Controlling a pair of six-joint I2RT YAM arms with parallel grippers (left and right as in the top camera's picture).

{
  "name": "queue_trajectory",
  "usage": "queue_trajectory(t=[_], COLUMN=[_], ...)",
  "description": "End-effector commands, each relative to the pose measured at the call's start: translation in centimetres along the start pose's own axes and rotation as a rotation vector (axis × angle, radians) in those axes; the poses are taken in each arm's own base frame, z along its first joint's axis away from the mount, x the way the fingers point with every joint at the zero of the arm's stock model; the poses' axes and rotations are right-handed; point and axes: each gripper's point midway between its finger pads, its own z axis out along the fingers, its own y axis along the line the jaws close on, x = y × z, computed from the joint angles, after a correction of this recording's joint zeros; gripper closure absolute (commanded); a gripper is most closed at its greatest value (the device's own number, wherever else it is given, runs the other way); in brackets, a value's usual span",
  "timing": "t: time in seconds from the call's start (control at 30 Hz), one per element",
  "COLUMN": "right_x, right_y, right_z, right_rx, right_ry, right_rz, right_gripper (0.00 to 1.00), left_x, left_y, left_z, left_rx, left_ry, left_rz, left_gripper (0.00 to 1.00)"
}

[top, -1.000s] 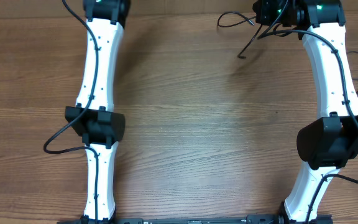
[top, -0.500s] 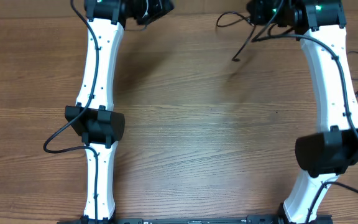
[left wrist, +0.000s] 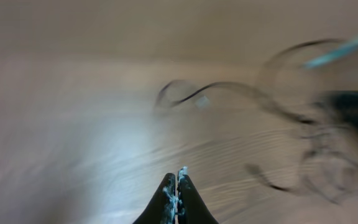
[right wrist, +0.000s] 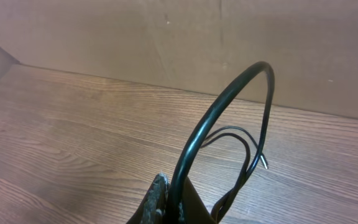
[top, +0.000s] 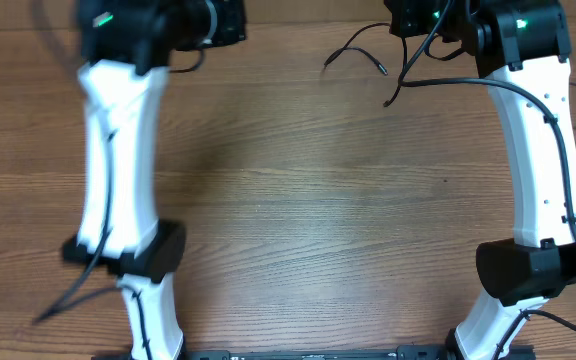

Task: Untangle cables

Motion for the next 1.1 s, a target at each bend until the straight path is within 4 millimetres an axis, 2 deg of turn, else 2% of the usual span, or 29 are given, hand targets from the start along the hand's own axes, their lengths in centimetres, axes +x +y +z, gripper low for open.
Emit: queue_trajectory(t=[0.0,0.07,0.2,0.37,0.5,0.6,0.63,0.67,0.73,0.83,1.07], right_x=[-1.2,-1.3,-1.2,-1.3,-2.1,-2.8,-2.9,-3.0,-3.0,-3.0,-2.8], right_y=[3.4,6.0,11.1,14.0,14.9,14.7,14.7,14.8,14.9,14.9,14.8], right_z=[-0.8,-1.0,-2.8,-6.1,-9.9,-11.9,-12.4,-12.9,-13.4,-13.6,-13.4], right_rx=[-0.103,-0.204,-0.403,-0.456,-0.463,-0.428,-0.42,-0.422,-0.423,-0.423,-0.416], right_ry=[-0.043,-0.051,-0.055,-0.078,-0.137,-0.184,-0.195,-0.203,-0.209,-0.21,-0.201], right_rz=[-0.034,-0.055,-0.094,-0.121,-0.147,-0.158,-0.161,-0.164,-0.163,-0.163,-0.159], right_gripper=[0.96,0.96,0.96,0.96,0.96,0.96,0.96,0.96,0.96,0.96,0.96], left_x=[-0.5,-0.6,-1.1,-1.1,-1.6,-1.6,-1.5,-1.4,-1.3,-1.1,-1.2], left_y=[-5.6,-6.9,-6.8,-5.5,-3.9,-4.5,-5.0,-5.4,-6.1,-6.7,-7.3], left_z=[-3.7,-3.0,0.1,3.3,5.1,5.8,5.6,5.9,6.2,7.1,7.2], left_rx=[0.291,0.391,0.439,0.44,0.429,0.513,0.557,0.597,0.657,0.681,0.71], left_ry=[-0.042,-0.031,-0.02,0.001,-0.004,0.005,0.006,0.012,0.02,0.048,0.098], left_rz=[0.168,0.185,0.206,0.243,0.255,0.257,0.264,0.267,0.266,0.202,0.066], left_gripper=[0.96,0.96,0.96,0.95,0.92,0.88,0.84,0.75,0.58,0.41,0.38])
